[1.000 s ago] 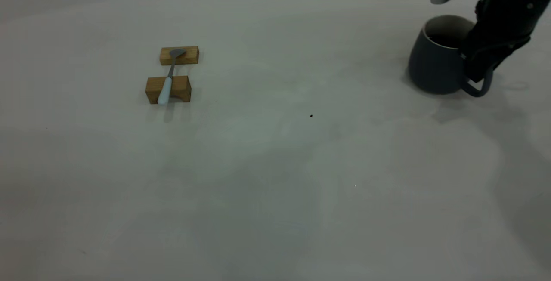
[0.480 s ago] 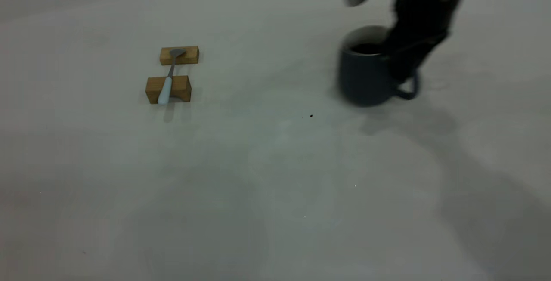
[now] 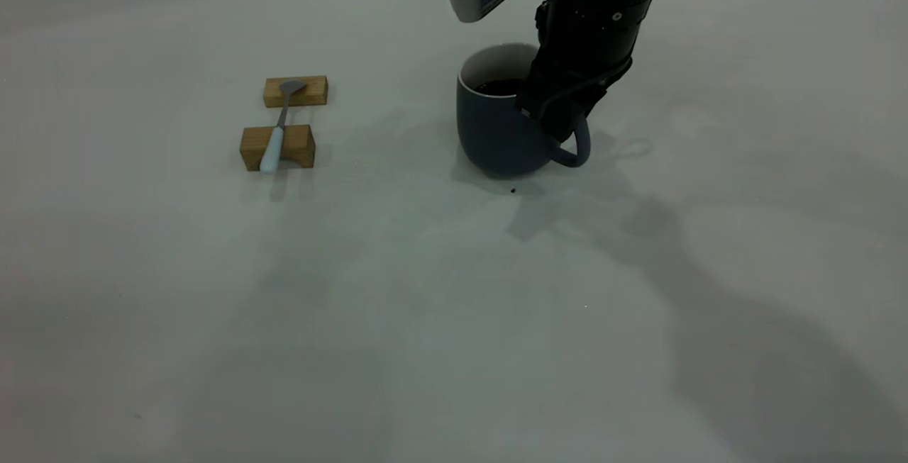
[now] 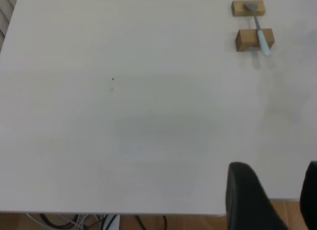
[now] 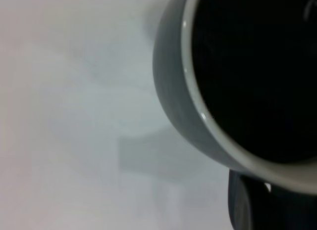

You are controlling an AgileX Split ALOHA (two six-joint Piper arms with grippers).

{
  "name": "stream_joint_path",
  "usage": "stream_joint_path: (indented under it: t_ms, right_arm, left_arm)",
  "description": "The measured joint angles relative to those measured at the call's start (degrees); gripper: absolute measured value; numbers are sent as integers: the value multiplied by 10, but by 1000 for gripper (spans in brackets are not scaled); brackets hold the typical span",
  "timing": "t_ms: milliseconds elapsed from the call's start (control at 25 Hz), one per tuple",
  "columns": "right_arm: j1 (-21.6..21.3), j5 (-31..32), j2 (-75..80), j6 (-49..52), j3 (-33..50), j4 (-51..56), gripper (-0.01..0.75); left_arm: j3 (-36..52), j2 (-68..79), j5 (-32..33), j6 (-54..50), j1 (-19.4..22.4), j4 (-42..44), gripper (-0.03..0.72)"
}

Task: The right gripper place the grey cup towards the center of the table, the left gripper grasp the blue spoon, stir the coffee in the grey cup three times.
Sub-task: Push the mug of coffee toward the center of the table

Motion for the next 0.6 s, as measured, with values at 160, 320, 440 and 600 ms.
stream_joint_path:
  t_ms: [160, 320, 440, 600]
  right_arm:
    - [-1, -16, 0, 0, 0, -1, 164]
    - [-1, -22, 5, 0, 0, -1, 164]
    - [-1, -26, 18, 1, 0, -1, 164]
    - [-1, -33, 22, 1, 0, 1, 165]
  left_arm:
    - [0, 0, 0, 0, 0, 0, 344]
    - [0, 0, 0, 0, 0, 0, 344]
    - [0, 0, 0, 0, 0, 0, 344]
    - [0, 0, 0, 0, 0, 0, 344]
